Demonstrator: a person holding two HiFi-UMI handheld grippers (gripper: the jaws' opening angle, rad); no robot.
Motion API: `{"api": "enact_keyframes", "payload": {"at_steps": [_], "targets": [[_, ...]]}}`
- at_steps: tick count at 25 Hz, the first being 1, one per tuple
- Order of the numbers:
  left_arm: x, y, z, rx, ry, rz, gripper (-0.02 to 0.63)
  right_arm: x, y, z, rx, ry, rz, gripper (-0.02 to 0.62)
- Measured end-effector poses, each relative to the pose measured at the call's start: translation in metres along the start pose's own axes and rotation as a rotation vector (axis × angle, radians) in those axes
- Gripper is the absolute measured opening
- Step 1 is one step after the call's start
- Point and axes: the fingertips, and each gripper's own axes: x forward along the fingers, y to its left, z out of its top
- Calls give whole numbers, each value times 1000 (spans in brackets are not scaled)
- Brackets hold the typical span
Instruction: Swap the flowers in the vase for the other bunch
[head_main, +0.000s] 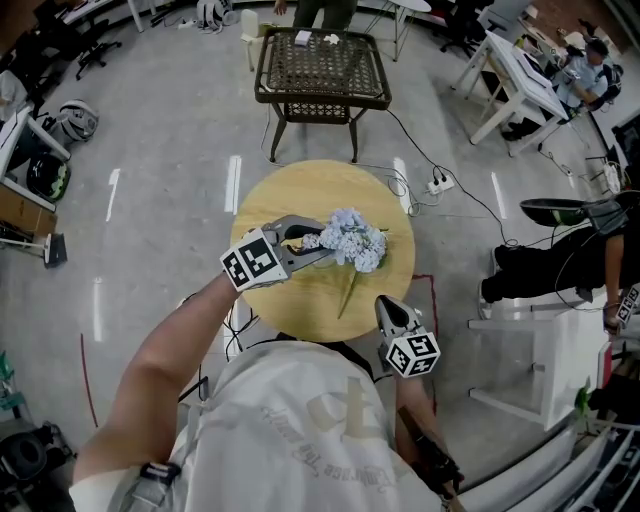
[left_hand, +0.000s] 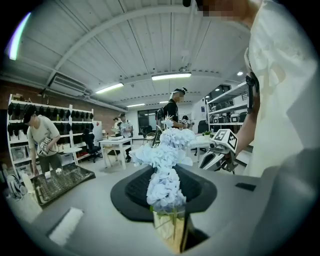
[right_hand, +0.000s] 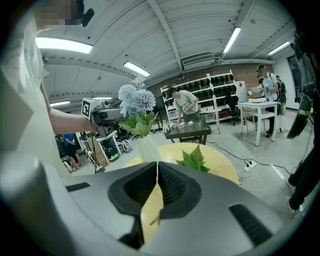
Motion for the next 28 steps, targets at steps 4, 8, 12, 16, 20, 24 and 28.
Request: {"api": "enact_keyframes", "payload": {"at_steps": [4, 8, 12, 16, 20, 24, 28], "targets": [[-3, -2, 2, 17, -10, 20, 77, -1, 1, -3, 4, -1, -3, 9], [-4, -3, 6, 19, -30, 44, 58, -4, -1, -6, 8, -1, -3, 9], [-6, -3, 13, 28, -48, 66, 46, -6, 0, -5, 10, -1, -3, 9], [-8, -4, 20, 37, -65, 80, 41, -8, -1, -4, 10, -5, -5, 9], [-11, -5, 28, 49, -76, 86, 40, -8, 0, -3, 10, -6, -5, 9], [-17, -4, 37, 36, -101, 96, 38, -8, 5, -5, 11, -10, 0, 10], [-27, 3, 44, 21, -121, 120, 38, -8, 9, -4, 14, -17, 4, 9]]}}
